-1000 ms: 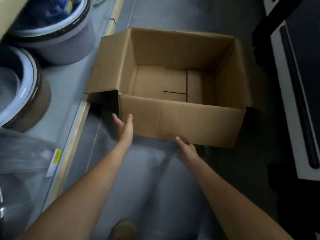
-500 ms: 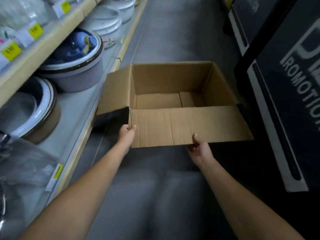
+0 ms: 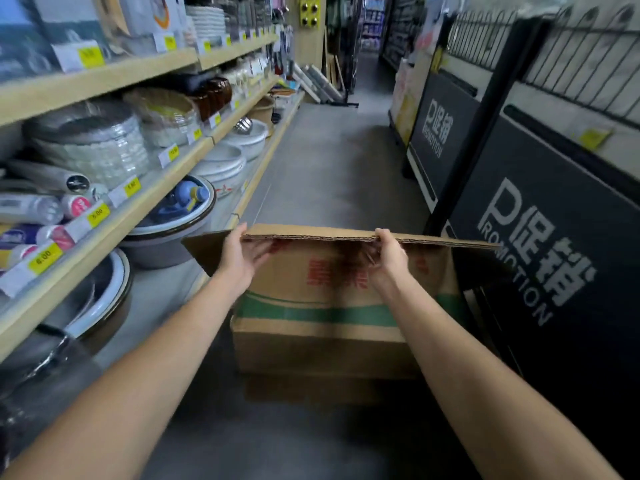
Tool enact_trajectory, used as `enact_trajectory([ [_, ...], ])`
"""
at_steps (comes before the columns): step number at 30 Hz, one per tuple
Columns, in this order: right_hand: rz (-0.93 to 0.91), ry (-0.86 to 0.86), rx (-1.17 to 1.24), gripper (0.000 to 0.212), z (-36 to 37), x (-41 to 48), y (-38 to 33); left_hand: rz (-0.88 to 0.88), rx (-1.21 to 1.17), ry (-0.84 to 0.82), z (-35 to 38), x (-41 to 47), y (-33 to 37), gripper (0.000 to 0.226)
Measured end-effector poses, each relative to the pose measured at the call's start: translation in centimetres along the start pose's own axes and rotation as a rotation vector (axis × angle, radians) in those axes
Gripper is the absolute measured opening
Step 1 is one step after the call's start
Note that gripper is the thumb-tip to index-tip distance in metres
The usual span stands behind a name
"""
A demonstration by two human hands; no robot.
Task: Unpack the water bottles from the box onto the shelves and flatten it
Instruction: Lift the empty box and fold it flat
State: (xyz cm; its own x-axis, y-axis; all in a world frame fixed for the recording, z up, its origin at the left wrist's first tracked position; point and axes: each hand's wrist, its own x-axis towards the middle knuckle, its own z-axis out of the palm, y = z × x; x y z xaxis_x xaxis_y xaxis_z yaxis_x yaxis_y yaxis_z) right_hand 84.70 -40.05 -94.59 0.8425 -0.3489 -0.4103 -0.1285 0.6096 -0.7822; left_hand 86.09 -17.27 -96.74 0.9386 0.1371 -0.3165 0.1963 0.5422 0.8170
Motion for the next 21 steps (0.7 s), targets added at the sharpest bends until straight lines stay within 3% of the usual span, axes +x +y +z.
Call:
enact_trajectory([
  [3, -0.029, 0.012, 0.014, 0.02, 2.2, -0.8, -0.3, 0.039, -0.089, -0.006, 0.0, -0.2, 0.1, 0.054],
  [5, -0.022, 0.02, -0.006, 0.022, 2.9, -0.9, 0.5, 0.095, 0.052, -0.009, -0.5, -0.4, -0.6, 0.073],
  [8, 0.03, 0.052, -0.072, 0.015, 2.5, -0.5, 2.5, 0.067, 0.633, -0.045, -2.1, -0.9, -2.9, 0.074],
  [11, 0.031, 0.075, -0.119, 0.027, 1.3, 0.7, 3.9, -0.013, 1.286, -0.135, -4.3, -0.3, -6.2, 0.073],
  [15, 0.005, 0.029, -0.186, 0.042, 0.8, 2.7, 4.8, 0.014, 1.641, -0.199, -4.7, 0.7, -8.8, 0.068],
  [18, -0.023, -0.056, -0.481, 0.043, -0.6, 4.3, 5.9, 0.064, 1.707, -0.199, -4.5, 1.7, -9.9, 0.066],
  [21, -0.145, -0.201, -1.006, 0.043, -3.2, 5.6, 7.9, 0.098, 1.72, -0.235, -4.5, 2.5, -10.1, 0.064],
])
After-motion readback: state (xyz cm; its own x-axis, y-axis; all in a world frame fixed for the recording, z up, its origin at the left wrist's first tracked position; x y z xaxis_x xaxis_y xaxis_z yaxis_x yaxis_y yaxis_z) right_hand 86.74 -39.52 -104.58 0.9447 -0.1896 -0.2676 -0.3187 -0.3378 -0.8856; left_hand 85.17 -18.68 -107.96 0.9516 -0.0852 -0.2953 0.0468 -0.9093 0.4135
